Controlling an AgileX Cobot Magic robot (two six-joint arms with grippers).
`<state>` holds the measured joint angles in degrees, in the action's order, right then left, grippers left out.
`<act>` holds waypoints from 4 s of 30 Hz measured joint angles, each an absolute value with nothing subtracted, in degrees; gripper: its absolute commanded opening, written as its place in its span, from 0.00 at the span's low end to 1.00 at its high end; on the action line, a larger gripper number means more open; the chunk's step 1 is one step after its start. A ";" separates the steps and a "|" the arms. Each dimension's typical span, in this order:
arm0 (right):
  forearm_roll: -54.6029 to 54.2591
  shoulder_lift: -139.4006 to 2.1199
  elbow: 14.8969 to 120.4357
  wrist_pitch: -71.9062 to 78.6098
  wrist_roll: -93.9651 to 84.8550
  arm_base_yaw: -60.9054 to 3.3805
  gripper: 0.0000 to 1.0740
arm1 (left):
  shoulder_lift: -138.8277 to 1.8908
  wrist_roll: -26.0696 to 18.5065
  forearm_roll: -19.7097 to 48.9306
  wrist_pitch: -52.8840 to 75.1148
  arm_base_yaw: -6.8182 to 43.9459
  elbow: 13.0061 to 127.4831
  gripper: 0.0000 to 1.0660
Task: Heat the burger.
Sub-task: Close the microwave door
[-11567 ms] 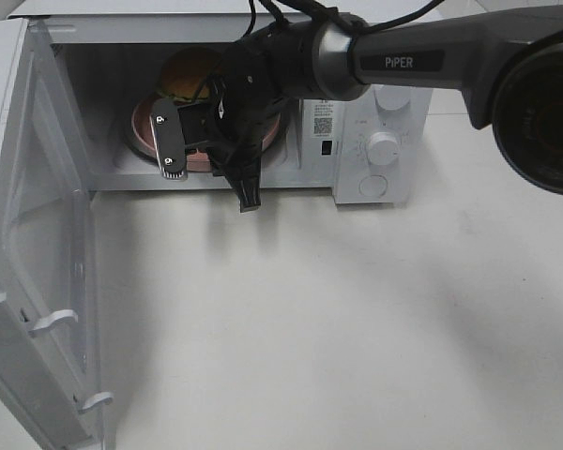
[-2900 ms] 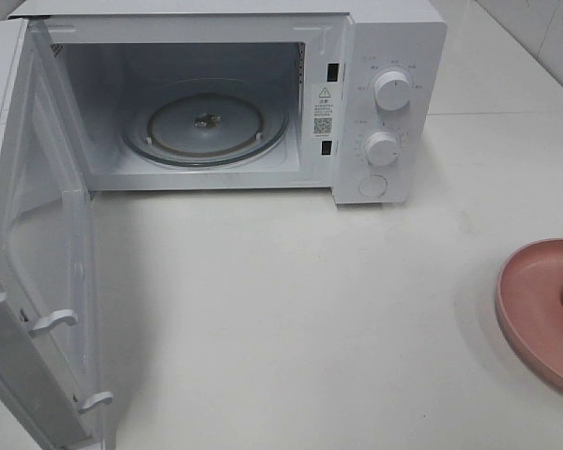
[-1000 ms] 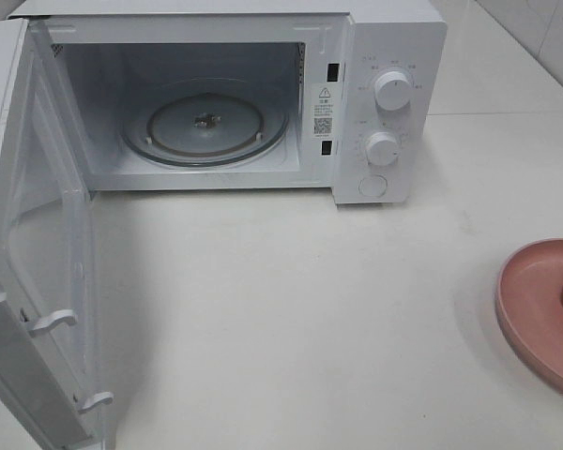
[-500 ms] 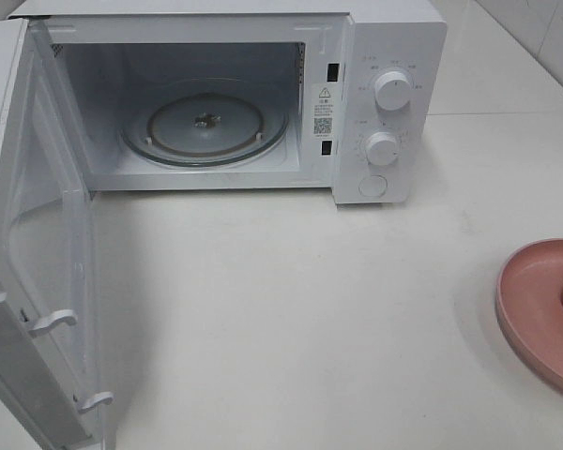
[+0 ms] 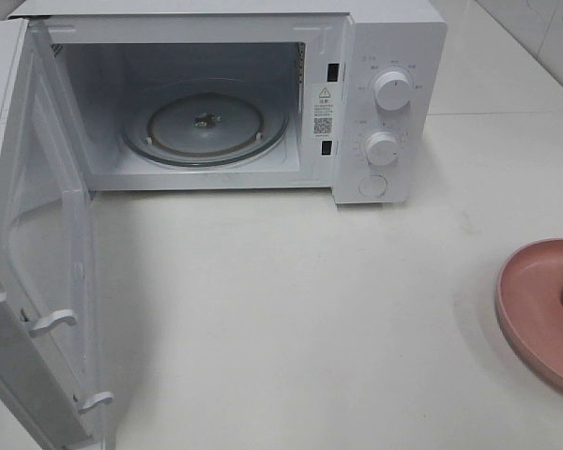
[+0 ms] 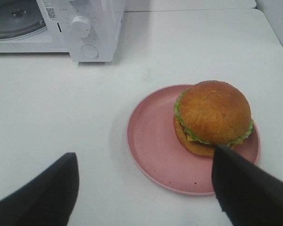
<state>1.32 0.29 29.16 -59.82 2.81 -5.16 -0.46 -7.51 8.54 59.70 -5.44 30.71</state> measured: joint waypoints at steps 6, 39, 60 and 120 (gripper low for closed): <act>1.32 0.29 29.16 -59.82 2.81 -5.16 0.70 | -6.99 -7.51 8.77 59.47 -5.44 32.77 0.56; 1.32 0.29 29.16 -59.82 2.81 -5.16 0.70 | -34.61 -12.09 5.04 10.60 -5.44 18.28 0.00; 1.32 0.29 29.16 -59.82 2.81 -5.16 0.70 | -62.40 7.91 -17.70 -33.98 -5.44 10.03 0.00; 1.32 0.29 29.16 -59.82 2.81 -5.16 0.70 | -106.80 -3.09 11.97 -41.14 36.96 48.99 0.00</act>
